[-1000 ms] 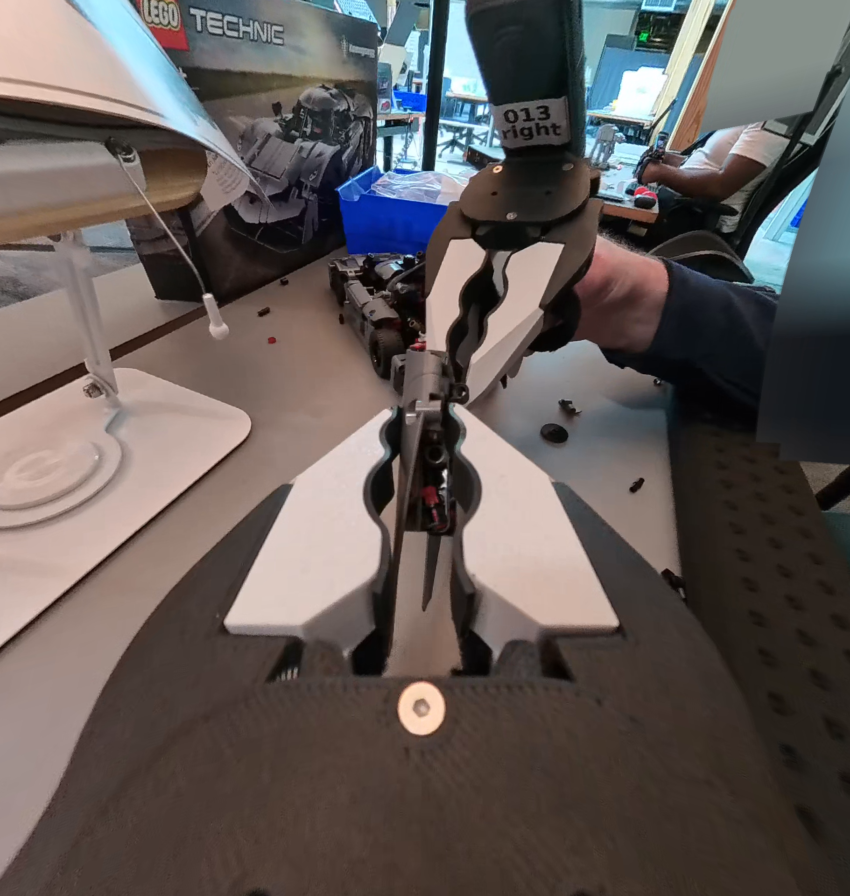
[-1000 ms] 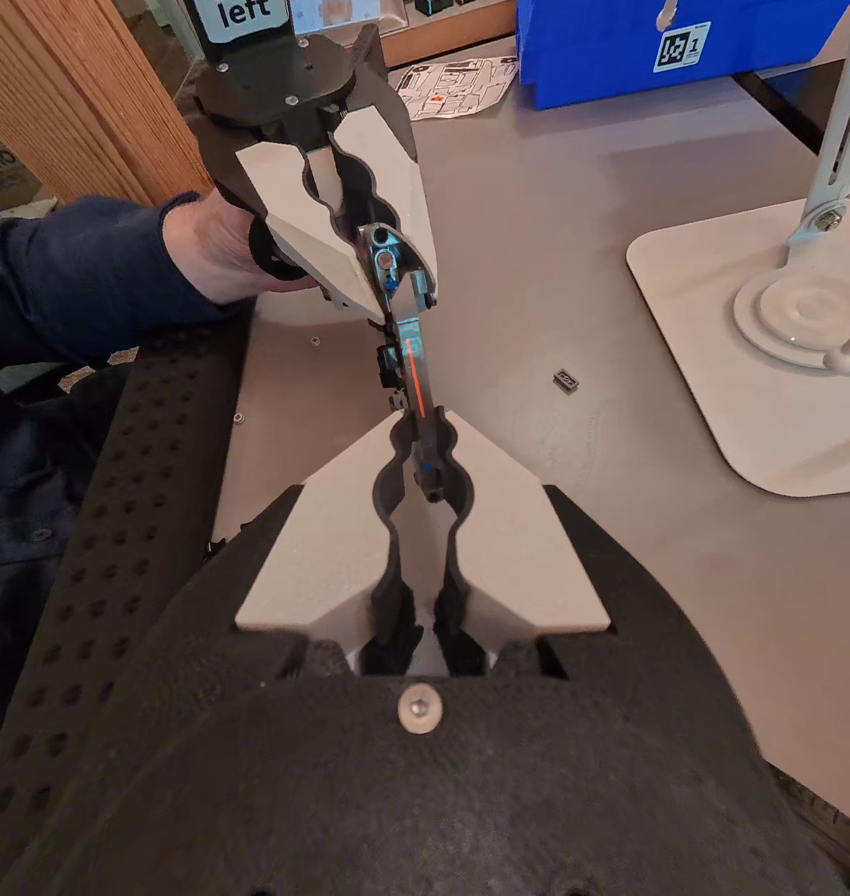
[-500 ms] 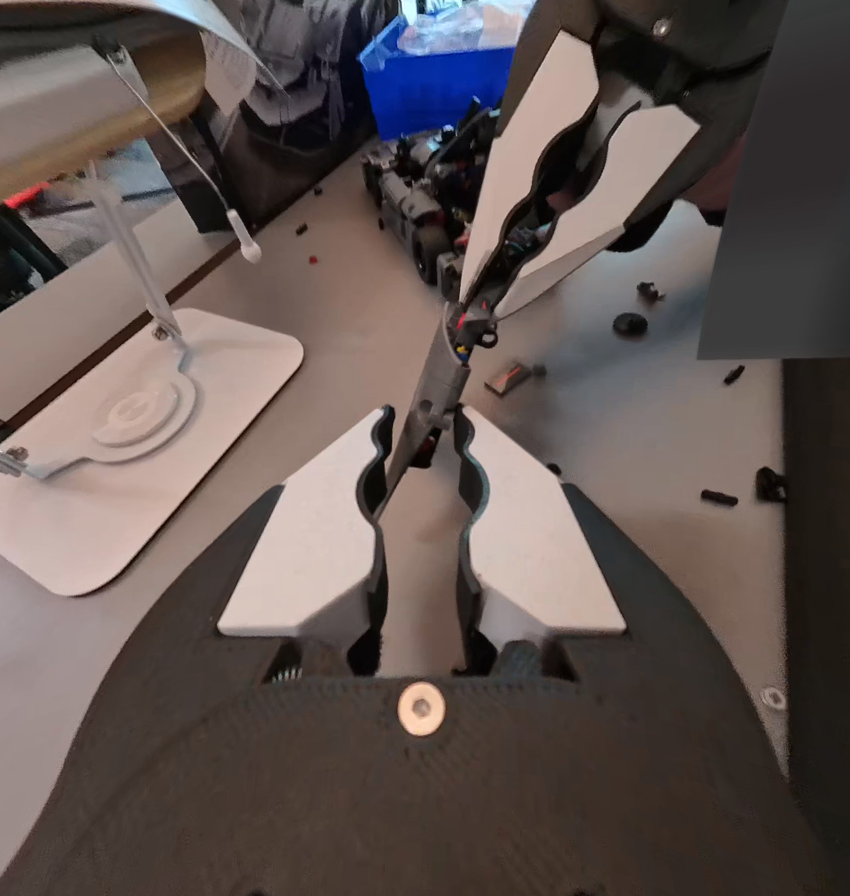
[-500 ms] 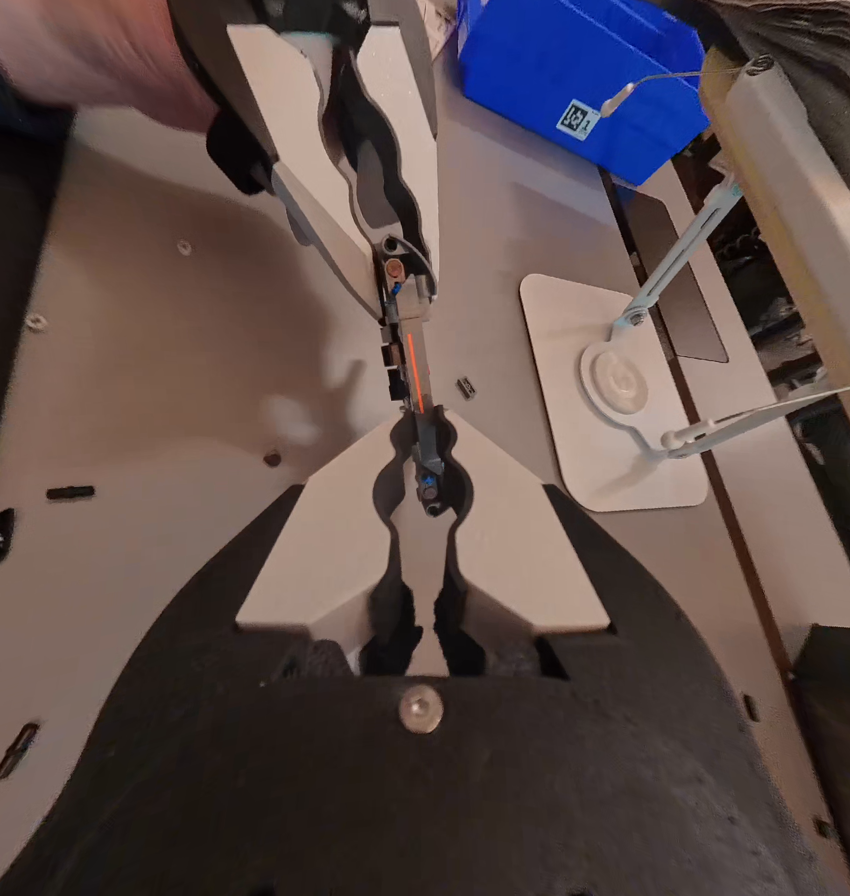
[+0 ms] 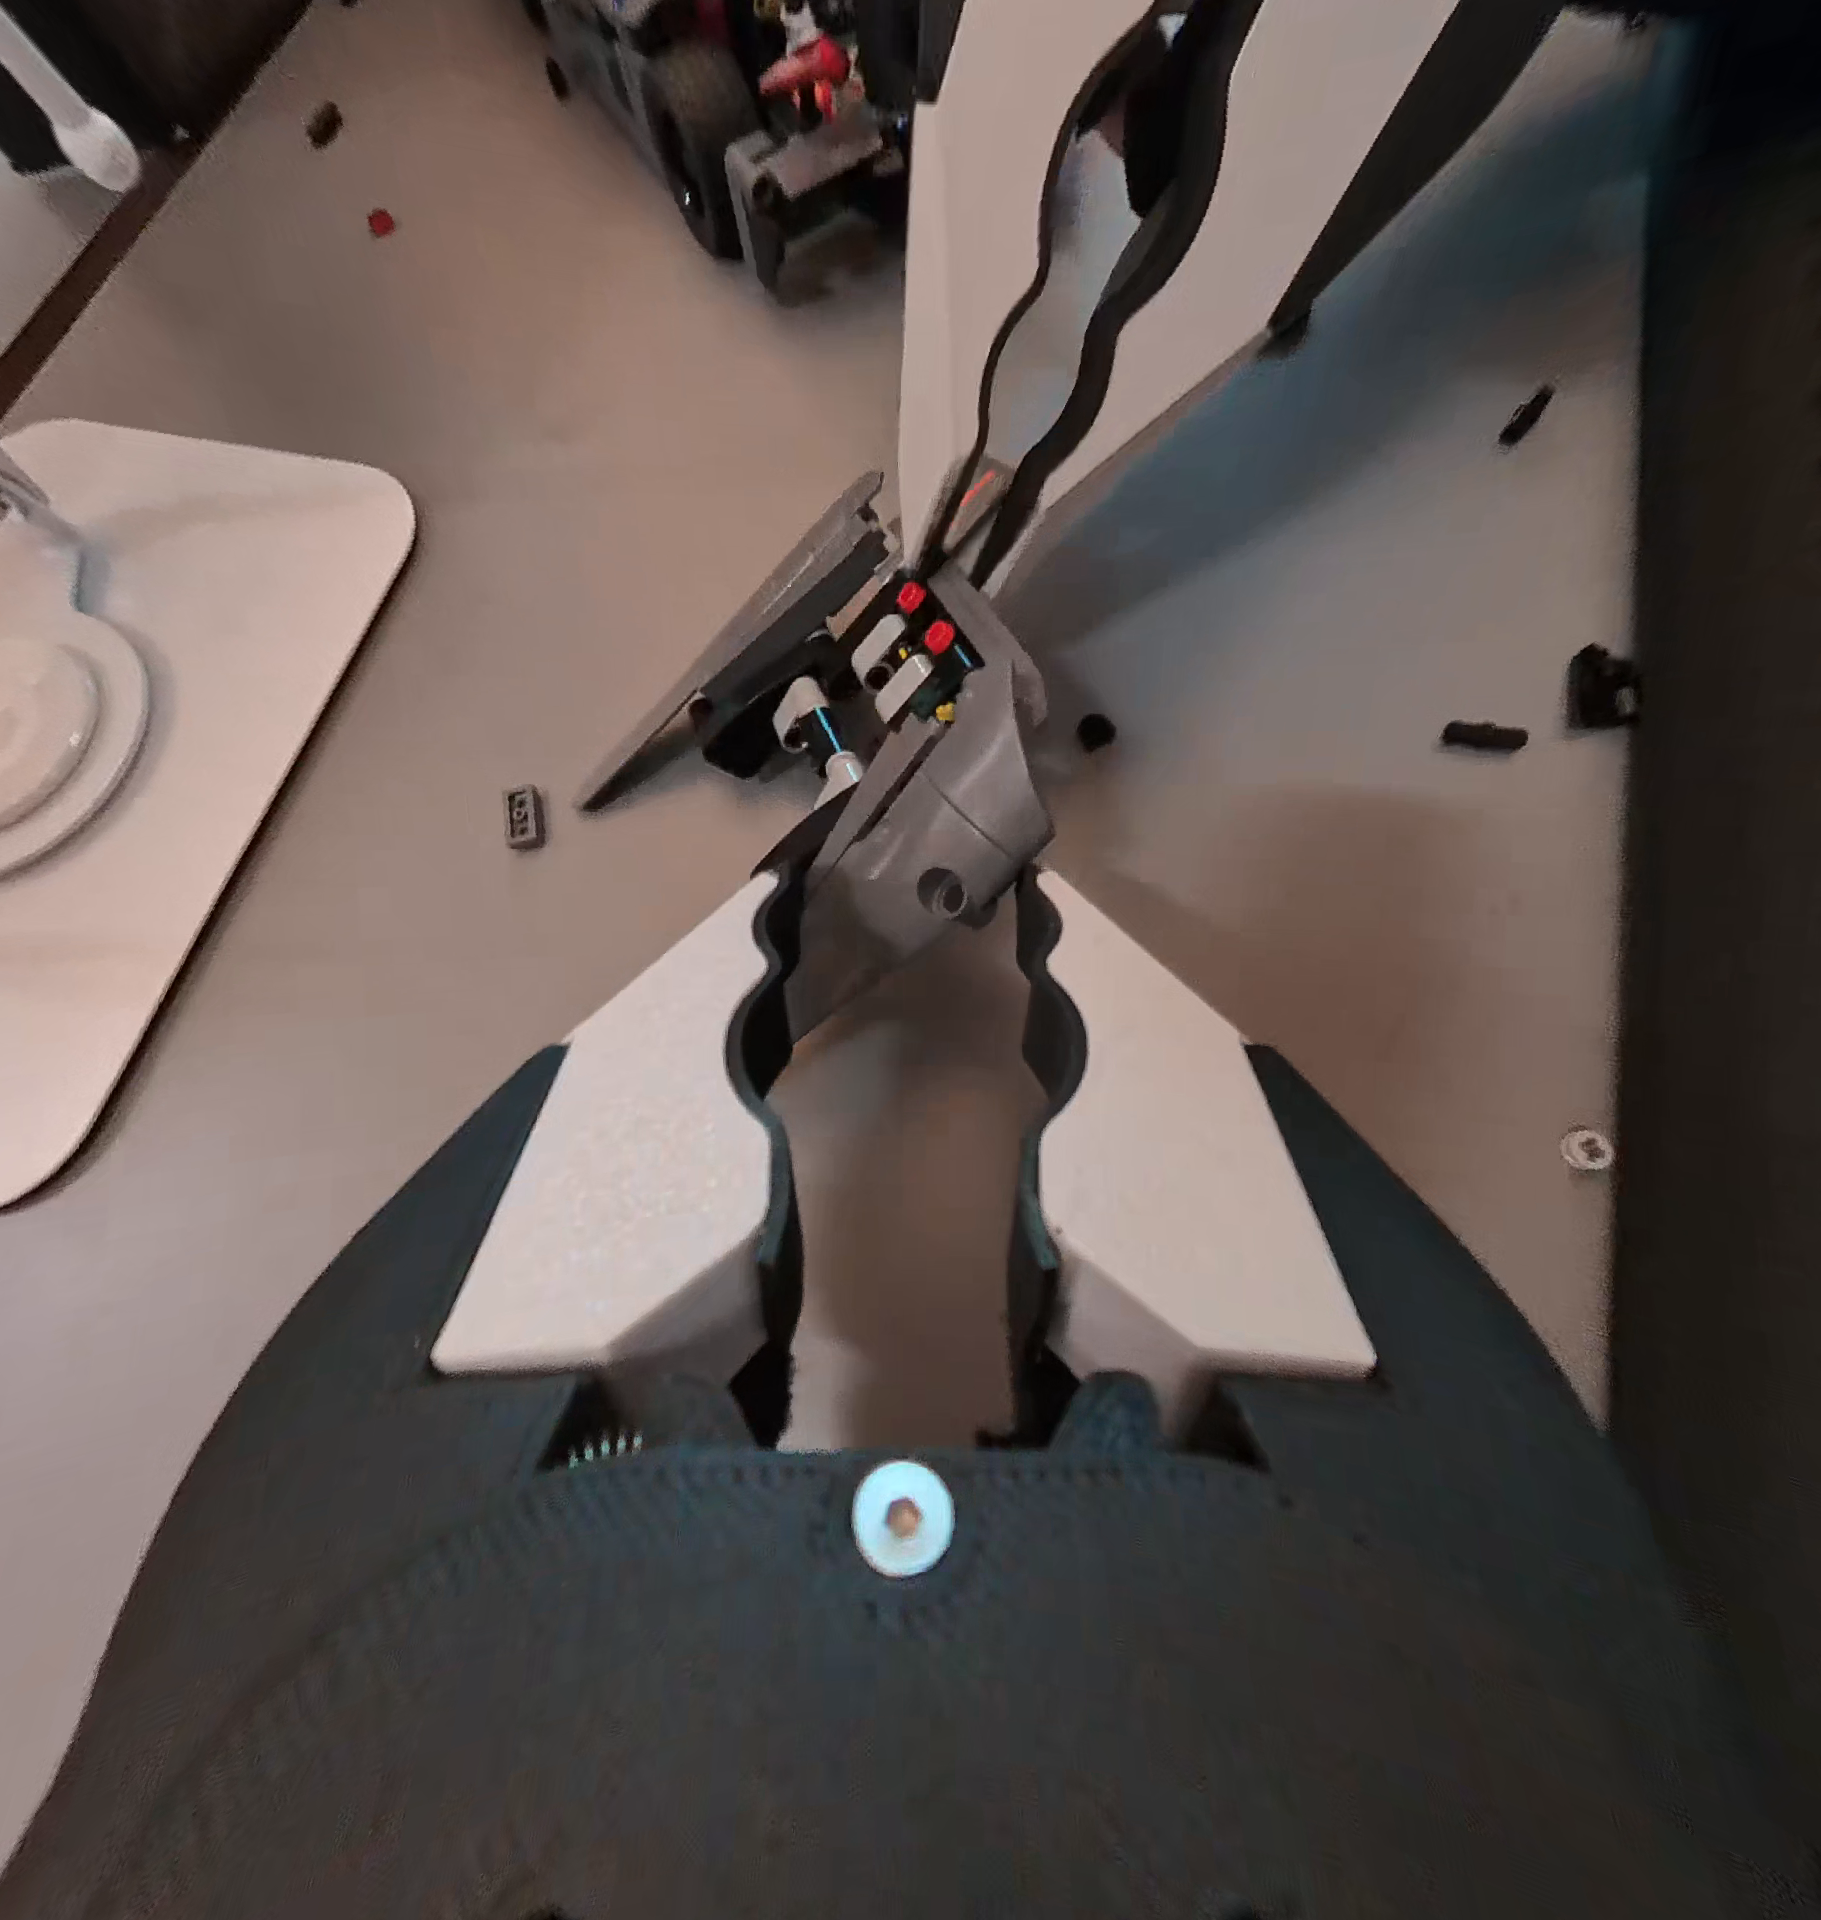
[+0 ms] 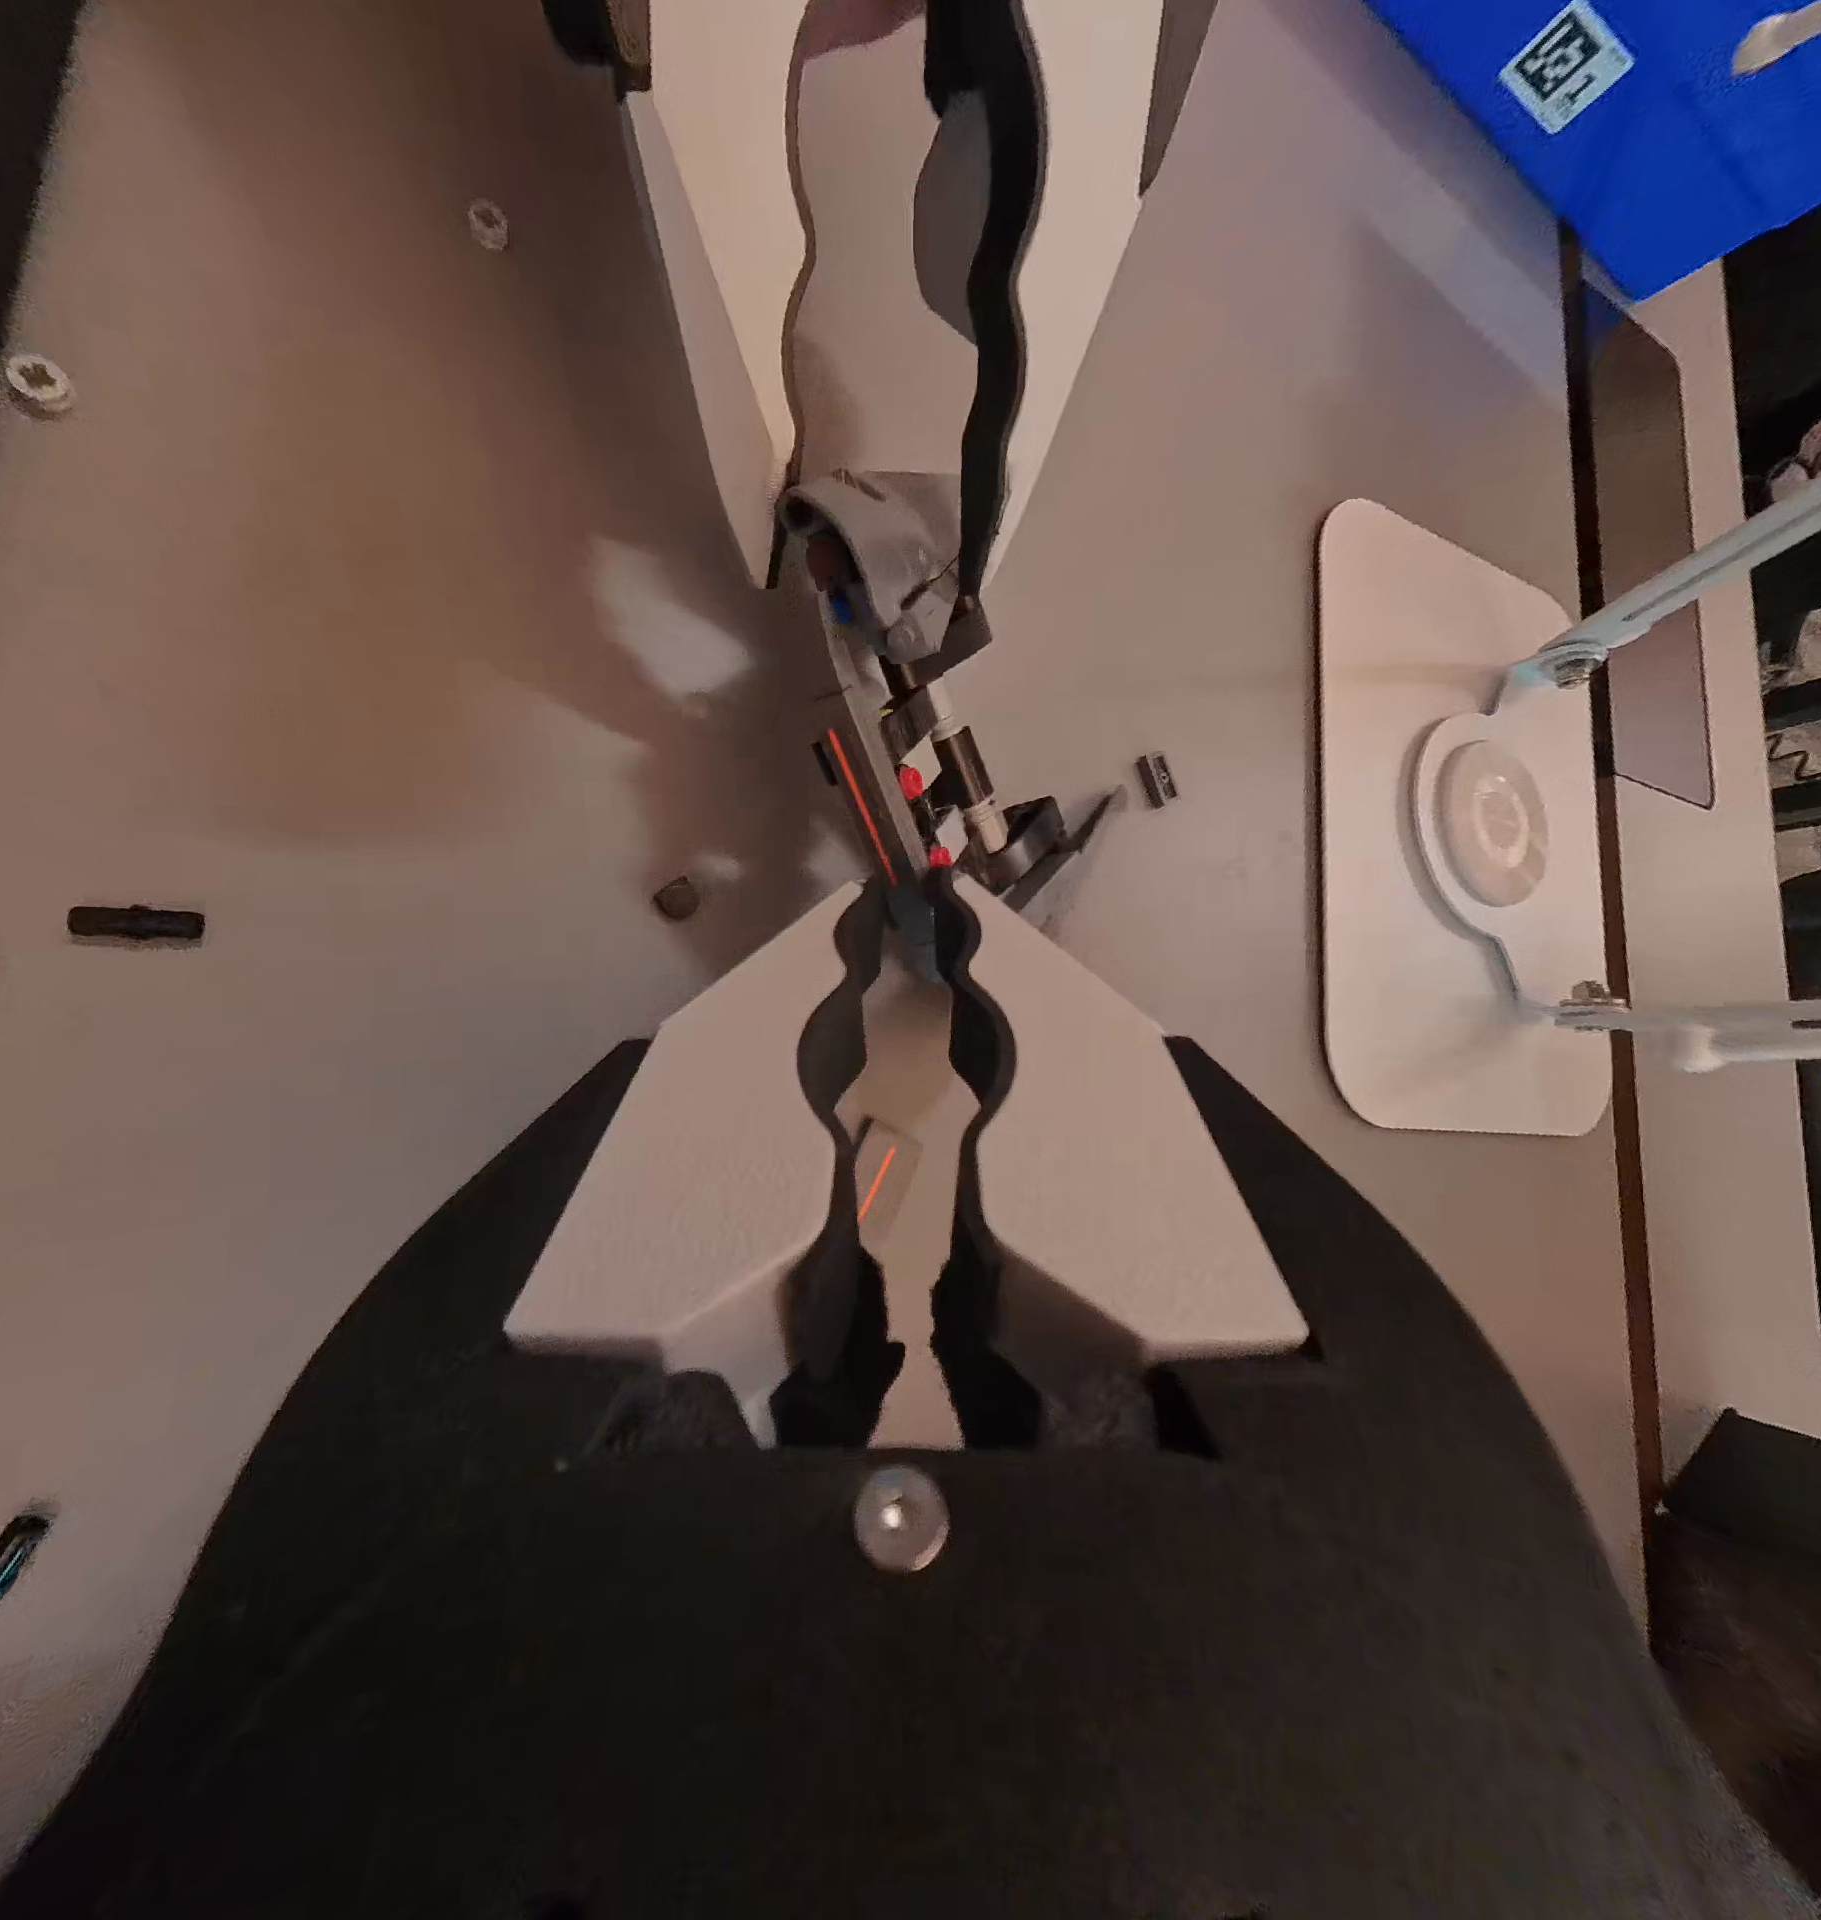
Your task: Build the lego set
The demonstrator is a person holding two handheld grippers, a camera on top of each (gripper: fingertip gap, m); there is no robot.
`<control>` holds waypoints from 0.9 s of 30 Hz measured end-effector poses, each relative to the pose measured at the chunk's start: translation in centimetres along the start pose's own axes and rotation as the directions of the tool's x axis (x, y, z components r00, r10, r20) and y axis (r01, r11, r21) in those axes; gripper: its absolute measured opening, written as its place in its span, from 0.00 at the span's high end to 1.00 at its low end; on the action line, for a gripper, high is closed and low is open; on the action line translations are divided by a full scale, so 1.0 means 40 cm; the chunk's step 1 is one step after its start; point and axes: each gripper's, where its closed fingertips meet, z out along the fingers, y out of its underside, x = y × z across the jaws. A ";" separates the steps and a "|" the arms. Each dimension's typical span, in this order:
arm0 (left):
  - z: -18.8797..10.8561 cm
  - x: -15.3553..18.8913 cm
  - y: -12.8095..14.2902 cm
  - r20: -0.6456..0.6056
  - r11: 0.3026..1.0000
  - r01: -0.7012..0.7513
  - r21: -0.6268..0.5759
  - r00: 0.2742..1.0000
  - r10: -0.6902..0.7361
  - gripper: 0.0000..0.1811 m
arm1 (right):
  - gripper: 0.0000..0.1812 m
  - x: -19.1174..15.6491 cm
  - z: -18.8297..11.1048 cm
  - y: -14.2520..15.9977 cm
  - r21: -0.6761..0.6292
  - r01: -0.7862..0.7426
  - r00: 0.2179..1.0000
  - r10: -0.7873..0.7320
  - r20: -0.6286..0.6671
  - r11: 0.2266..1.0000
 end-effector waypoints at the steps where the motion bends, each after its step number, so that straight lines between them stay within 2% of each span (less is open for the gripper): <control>1: 0.003 0.003 0.005 -0.004 1.000 -0.004 -0.012 1.000 0.004 0.78 | 0.96 -0.005 0.006 0.005 -0.010 -0.007 1.000 0.007 0.013 1.000; 5: 0.020 0.014 0.036 -0.020 0.996 -0.029 -0.083 0.999 0.027 0.74 | 0.94 -0.019 0.016 0.016 -0.034 -0.043 0.998 0.044 0.052 0.999; 10: 0.022 0.022 0.041 -0.029 0.994 -0.039 -0.099 0.999 0.036 0.75 | 0.85 -0.026 0.004 0.036 -0.052 -0.141 0.980 0.147 0.131 0.989; 14: 0.020 0.016 0.052 -0.013 0.991 -0.037 -0.125 0.999 0.036 0.76 | 0.80 -0.008 -0.029 0.098 -0.153 -0.221 0.960 0.242 0.138 0.963; 20: 0.017 0.014 0.056 -0.012 0.990 -0.027 -0.136 1.000 0.026 0.78 | 0.79 -0.026 -0.050 0.188 -0.336 -0.219 0.950 0.278 0.141 0.916; 27: 0.020 0.021 0.016 -0.019 0.997 -0.012 -0.079 1.000 0.010 0.79 | 0.84 -0.025 -0.046 0.197 -0.396 -0.240 0.948 0.302 0.101 0.886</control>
